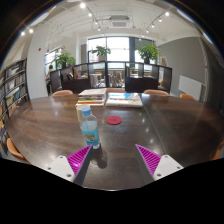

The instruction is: Pour water

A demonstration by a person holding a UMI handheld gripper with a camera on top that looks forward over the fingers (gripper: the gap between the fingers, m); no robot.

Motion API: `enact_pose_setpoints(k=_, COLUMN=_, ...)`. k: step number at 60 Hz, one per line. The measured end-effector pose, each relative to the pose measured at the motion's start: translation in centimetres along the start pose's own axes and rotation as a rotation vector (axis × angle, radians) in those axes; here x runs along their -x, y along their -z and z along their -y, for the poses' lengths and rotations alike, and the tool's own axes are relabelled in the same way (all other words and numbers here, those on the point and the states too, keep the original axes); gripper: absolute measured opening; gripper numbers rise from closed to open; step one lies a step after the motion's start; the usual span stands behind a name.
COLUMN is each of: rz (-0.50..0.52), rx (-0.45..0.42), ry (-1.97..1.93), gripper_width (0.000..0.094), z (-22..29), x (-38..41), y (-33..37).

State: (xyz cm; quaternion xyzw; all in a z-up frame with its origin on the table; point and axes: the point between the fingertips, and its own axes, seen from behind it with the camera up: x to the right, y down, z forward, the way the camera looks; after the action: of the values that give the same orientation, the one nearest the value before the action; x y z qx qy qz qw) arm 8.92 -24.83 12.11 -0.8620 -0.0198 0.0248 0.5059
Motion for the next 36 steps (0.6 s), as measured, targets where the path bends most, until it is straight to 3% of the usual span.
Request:
enact_pose_setpoints(k=11, rz=0.042, rx=-0.038, ry=0.009, gripper_width=0.0864, z=-1.2, x=7.6, y=-6.8)
enact_pose_setpoints(k=25, rz=-0.030, rx=-0.121, ry=-0.026, gripper_width=0.0829, z=1.9, x=8.3, y=-14.4)
enact_pose_setpoints(k=32, rz=-0.029, rx=-0.144, ry=-0.032, gripper_width=0.0743, z=2.3, x=8.7, y=-16.8)
enact_pose_setpoints(k=36, rz=-0.028, rx=-0.186, ry=-0.020, gripper_width=0.0560, z=2.9, x=8.8, y=-17.4)
